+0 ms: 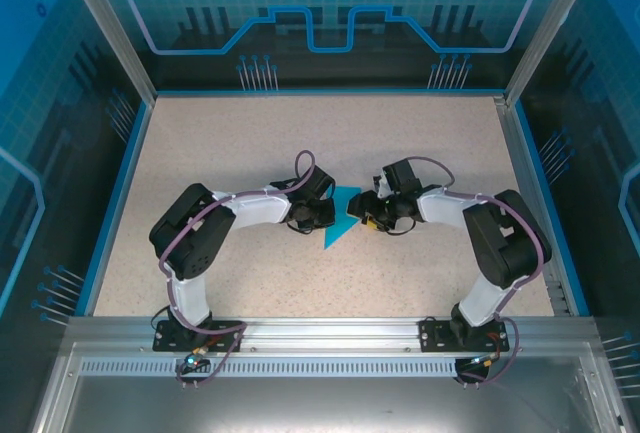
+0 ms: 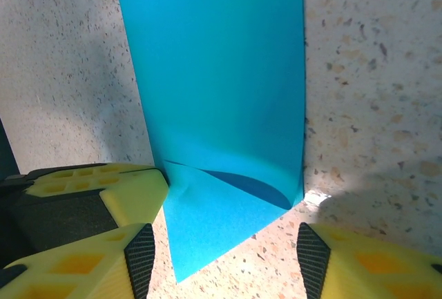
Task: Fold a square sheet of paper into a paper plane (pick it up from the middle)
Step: Fourth fold the wing at the center of the table.
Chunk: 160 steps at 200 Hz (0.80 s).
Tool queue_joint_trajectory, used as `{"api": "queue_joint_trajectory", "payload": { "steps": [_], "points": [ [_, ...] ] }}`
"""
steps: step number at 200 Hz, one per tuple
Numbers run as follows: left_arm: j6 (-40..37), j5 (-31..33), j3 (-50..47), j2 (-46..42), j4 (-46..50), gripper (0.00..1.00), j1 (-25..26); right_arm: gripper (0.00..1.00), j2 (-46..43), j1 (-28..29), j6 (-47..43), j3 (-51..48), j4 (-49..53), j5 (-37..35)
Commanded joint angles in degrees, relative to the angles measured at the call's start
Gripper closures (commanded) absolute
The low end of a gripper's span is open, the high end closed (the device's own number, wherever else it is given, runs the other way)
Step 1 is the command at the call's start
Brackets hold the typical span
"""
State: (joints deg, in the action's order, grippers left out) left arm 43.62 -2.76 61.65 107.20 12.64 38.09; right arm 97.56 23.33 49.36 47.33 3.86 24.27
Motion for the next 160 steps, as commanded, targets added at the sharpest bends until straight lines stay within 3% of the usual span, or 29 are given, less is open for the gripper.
{"api": "queue_joint_trajectory", "payload": {
  "steps": [1, 67, 160],
  "points": [
    [0.62, 1.70, 0.23, 2.27, 3.25, 0.94, 0.04, 0.41, 1.66, 0.79, 1.77, 2.06, 1.12, 0.46],
    [0.68, 1.25, 0.21, 2.23, 3.09, 0.94, 0.05, 0.41, 3.32, 1.01, 3.78, 2.72, 1.38, 0.20],
    [0.44, 0.83, 0.00, 2.23, 3.34, 0.94, -0.05, 0.49, 4.41, 1.26, 3.72, 0.30, -9.29, 9.04]
  ]
}}
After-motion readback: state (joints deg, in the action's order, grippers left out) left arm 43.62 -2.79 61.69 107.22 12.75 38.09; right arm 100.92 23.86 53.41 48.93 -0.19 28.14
